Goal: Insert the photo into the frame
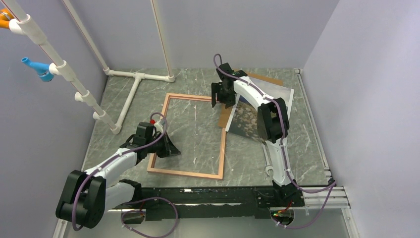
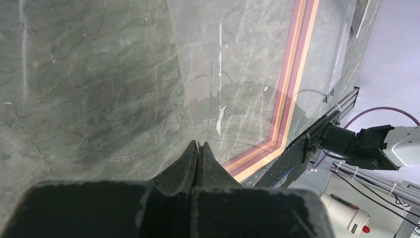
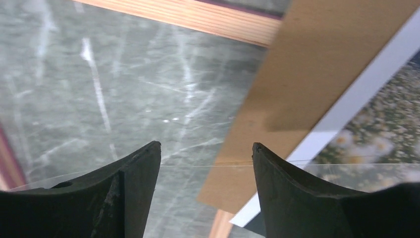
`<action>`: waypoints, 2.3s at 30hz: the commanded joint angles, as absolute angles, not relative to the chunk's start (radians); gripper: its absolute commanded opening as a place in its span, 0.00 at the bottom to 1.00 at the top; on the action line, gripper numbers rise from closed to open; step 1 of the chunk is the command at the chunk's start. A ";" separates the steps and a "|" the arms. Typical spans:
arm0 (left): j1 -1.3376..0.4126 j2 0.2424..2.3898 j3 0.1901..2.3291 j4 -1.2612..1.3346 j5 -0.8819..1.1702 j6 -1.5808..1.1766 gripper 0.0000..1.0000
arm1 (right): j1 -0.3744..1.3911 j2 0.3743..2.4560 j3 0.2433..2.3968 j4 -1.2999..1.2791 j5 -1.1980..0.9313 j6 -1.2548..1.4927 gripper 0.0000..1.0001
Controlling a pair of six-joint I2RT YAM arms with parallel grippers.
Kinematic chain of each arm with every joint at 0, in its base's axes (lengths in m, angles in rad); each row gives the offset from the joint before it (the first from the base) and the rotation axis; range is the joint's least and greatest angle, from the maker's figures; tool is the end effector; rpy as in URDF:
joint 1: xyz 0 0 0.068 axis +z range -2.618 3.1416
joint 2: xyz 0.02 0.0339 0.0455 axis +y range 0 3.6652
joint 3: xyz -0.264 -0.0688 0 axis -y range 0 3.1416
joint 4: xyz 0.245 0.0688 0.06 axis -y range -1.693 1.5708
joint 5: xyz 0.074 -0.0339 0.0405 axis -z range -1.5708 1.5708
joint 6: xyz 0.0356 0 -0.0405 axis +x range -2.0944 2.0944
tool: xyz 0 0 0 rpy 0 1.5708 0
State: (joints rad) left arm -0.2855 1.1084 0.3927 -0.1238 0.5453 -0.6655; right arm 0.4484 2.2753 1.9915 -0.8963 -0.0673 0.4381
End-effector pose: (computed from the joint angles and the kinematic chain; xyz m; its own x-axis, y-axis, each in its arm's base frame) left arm 0.1831 -0.0730 0.1566 -0.9157 -0.2814 -0.2870 0.0099 0.6980 -0.7160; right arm 0.4357 0.2123 0.2024 -0.9478 0.0137 -0.3185 -0.0591 0.9742 0.2179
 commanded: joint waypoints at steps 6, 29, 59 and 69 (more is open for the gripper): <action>-0.287 1.125 0.390 -0.114 0.566 -0.636 0.00 | 0.522 2.361 2.193 -0.987 -0.037 0.453 0.54; -0.286 1.134 0.379 -0.106 0.562 -0.637 0.00 | 0.542 2.344 2.060 -1.096 0.215 0.429 0.00; -0.287 1.131 0.372 -0.108 0.552 -0.640 0.00 | 0.409 2.133 1.747 -1.008 0.198 0.402 0.00; -0.287 1.132 0.372 -0.099 0.564 -0.639 0.00 | 0.387 2.069 1.711 -0.985 0.085 0.398 0.30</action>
State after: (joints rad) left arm -0.2855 1.1305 0.3798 -0.1173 0.5610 -0.6655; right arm 0.3988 2.1616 1.7386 -0.9794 0.1360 0.4156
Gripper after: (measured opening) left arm 0.010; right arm 0.203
